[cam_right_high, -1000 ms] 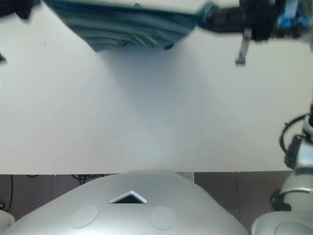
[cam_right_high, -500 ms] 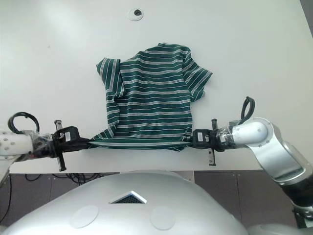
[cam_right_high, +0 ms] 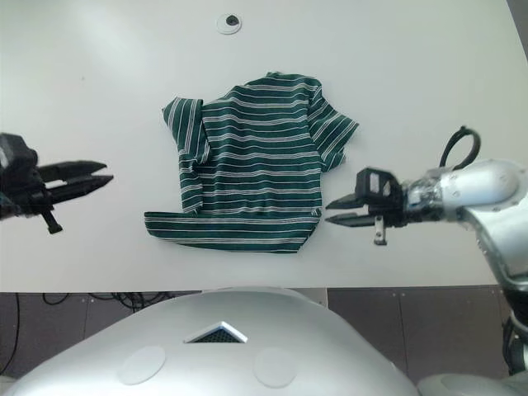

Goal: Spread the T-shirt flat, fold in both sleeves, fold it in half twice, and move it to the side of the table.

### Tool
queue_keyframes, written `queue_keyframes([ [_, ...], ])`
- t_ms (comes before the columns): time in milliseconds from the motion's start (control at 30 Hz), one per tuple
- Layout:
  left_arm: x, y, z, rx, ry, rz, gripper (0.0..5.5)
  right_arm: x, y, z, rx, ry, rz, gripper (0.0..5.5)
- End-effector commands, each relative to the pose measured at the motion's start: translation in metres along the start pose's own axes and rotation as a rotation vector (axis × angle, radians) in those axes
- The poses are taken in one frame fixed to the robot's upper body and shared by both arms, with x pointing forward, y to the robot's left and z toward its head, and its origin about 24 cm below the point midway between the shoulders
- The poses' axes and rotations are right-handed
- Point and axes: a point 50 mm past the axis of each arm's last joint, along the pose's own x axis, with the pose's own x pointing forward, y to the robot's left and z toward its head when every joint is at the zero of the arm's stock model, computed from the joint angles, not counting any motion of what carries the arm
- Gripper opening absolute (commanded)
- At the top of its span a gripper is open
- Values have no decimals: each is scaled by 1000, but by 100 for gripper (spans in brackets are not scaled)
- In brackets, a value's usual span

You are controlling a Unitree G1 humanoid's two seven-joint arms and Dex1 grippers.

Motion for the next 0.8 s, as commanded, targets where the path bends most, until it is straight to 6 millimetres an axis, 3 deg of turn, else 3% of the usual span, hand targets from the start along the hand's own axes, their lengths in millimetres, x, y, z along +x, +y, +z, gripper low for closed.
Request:
queue_keyframes([
  [33, 47, 24, 18, -38, -95, 135, 116, 5, -39, 23, -27, -158, -199, 100],
  [133, 101, 19, 26, -67, -119, 143, 158, 36, -70, 35, 10, -252, -323, 51],
  [167, 116, 16, 26, -65, -107, 140, 167, 50, -76, 36, 24, -260, -350, 10],
  [267, 162, 0, 20, 28, -13, 88, 167, 112, -95, 29, 50, -199, -463, 4],
  [367, 188, -4, 19, 138, 58, 74, 167, 150, -103, 29, 59, -169, -507, 4],
  [533, 194, 0, 7, 192, 119, 119, 167, 164, -104, 13, 70, -103, -506, 4],
  [800, 195, 10, 2, 41, 85, 197, 167, 170, -97, 4, 63, -53, -461, 4],
])
